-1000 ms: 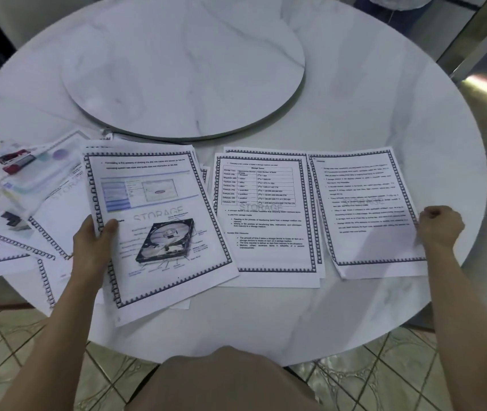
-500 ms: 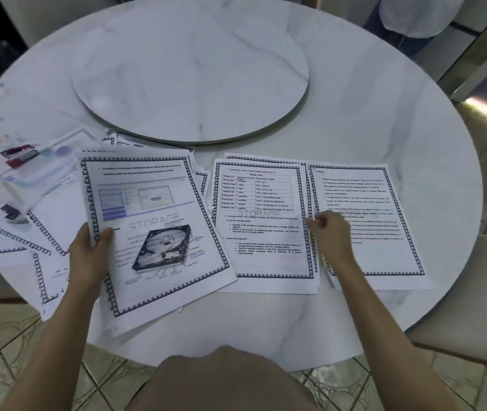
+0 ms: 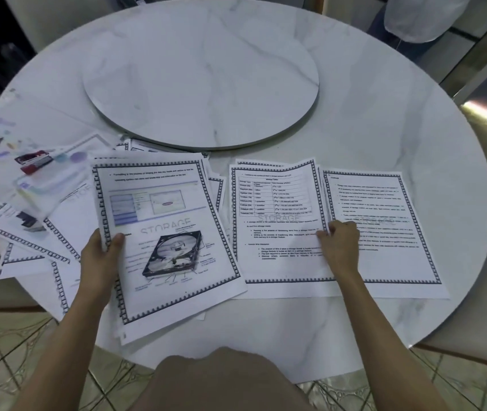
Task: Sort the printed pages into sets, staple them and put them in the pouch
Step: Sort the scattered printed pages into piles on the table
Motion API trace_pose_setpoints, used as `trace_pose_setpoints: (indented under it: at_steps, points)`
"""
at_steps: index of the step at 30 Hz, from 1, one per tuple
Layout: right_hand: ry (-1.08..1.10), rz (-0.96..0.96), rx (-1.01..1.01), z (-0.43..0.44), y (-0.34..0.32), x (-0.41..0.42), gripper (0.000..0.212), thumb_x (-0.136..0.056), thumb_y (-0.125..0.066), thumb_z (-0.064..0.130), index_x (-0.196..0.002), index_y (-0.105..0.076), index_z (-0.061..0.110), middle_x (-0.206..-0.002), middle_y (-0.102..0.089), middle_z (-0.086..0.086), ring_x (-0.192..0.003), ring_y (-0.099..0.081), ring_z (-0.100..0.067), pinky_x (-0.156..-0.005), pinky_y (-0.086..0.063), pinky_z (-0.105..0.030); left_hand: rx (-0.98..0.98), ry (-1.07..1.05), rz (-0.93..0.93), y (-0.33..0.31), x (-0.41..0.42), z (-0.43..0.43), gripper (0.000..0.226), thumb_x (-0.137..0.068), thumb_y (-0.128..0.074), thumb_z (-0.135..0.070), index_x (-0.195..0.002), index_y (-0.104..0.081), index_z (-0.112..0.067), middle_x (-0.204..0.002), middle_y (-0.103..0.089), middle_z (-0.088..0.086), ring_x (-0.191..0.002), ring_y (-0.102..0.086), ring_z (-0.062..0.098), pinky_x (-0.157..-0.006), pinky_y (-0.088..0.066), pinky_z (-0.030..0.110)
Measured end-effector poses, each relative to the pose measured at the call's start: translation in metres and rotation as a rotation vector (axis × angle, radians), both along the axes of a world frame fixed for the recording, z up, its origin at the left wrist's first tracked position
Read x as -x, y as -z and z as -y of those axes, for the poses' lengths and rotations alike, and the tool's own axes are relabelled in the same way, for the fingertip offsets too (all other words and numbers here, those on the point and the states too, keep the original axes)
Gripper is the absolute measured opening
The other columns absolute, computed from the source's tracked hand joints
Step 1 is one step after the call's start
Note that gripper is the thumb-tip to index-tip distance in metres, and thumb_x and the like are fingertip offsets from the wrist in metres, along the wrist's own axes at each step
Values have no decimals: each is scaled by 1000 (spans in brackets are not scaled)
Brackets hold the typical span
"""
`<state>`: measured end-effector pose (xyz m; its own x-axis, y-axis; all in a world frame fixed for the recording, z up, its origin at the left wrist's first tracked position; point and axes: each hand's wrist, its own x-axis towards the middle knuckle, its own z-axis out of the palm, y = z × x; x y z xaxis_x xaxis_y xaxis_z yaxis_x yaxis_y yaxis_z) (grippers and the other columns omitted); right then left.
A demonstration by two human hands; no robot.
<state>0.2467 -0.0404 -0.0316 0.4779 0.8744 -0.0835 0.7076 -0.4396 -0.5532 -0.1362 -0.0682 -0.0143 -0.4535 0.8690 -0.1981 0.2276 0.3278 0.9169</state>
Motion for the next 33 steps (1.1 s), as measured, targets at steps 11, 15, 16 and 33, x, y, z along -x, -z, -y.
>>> trace_pose_setpoints:
  at_steps: [11,15,16,33]
  points:
    - [195,-256,-166,-5,-48,-91,23,-88,-60,19,-98,-65,-1,-98,-66,-20,-87,-56,-20,-79,-45,-32,32,45,9,5,14,-8,27,-96,-47,-18,-121,-53,-8,-115,-57,7,-102,-54,23,-89,-43,37]
    - [261,-145,-102,0,-46,-122,29,-89,-57,21,-99,-63,-5,-105,-64,-26,-88,-56,-27,-84,-44,-36,37,63,8,4,11,-11,23,-97,-46,-18,-118,-53,-12,-111,-56,4,-102,-54,23,-90,-42,37]
    - [267,-118,-84,1,-44,-128,29,-90,-57,21,-101,-63,-6,-105,-64,-26,-88,-55,-27,-82,-42,-34,37,61,6,3,10,-12,25,-97,-46,-18,-119,-53,-10,-111,-56,4,-101,-54,23,-89,-42,36]
    - [285,141,-144,-1,-41,-146,25,-87,-54,4,-107,-63,-8,-109,-62,-32,-105,-56,-42,-95,-39,-35,80,57,-34,4,0,-14,30,-98,-43,-20,-125,-49,-8,-127,-56,14,-116,-52,33,-94,-42,40]
